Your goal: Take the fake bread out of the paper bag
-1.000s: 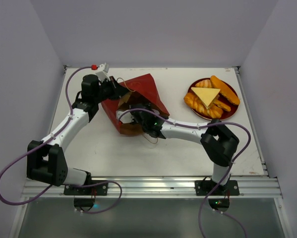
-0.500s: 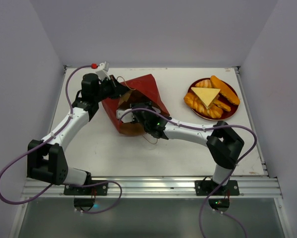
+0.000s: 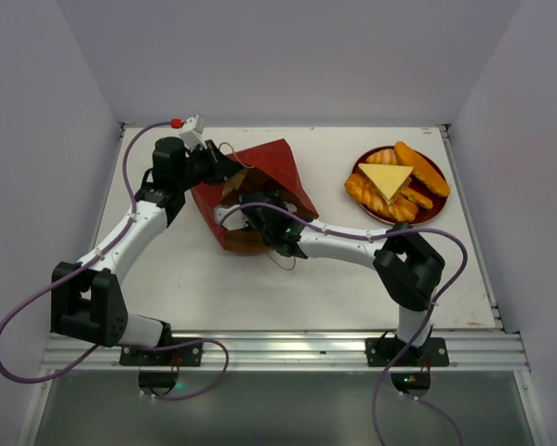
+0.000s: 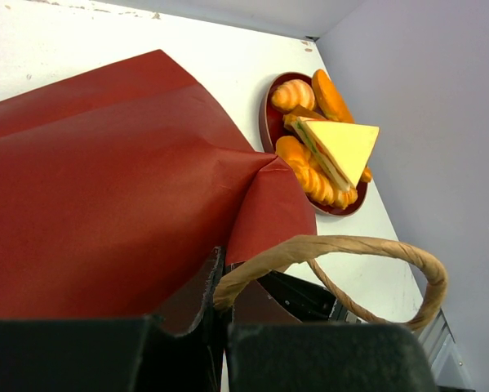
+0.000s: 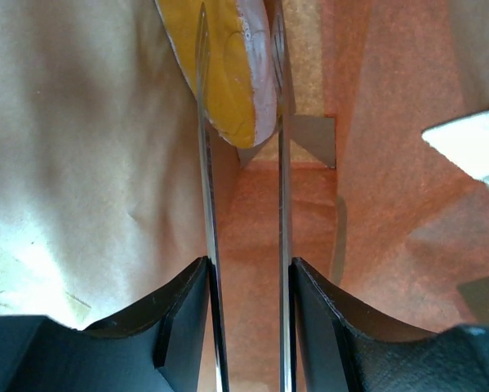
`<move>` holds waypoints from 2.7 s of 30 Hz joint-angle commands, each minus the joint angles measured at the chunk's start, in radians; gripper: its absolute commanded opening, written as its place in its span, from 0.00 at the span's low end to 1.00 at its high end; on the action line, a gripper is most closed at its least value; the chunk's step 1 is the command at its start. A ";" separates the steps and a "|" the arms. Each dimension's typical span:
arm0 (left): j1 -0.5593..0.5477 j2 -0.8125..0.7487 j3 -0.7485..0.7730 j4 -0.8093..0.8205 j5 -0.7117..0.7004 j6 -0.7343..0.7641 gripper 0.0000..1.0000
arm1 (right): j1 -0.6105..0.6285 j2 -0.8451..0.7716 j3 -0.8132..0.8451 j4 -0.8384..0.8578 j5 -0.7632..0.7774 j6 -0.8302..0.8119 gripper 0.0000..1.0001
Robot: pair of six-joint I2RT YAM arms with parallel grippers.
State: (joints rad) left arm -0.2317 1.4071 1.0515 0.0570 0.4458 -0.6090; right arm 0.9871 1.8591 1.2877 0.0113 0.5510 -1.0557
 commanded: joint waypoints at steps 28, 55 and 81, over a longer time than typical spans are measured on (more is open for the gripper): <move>-0.008 -0.007 0.021 0.007 0.018 0.000 0.00 | -0.024 0.046 0.076 -0.134 0.046 -0.003 0.00; -0.006 0.049 0.035 0.023 -0.015 -0.003 0.00 | -0.010 -0.348 -0.094 -0.263 -0.123 0.166 0.00; -0.006 0.046 0.053 0.020 -0.036 -0.006 0.00 | -0.036 -0.520 -0.137 -0.459 -0.287 0.345 0.00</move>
State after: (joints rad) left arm -0.2325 1.4612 1.0676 0.0689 0.4305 -0.6098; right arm 0.9649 1.4170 1.1427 -0.4644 0.2817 -0.7353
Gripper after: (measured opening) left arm 0.016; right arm 0.186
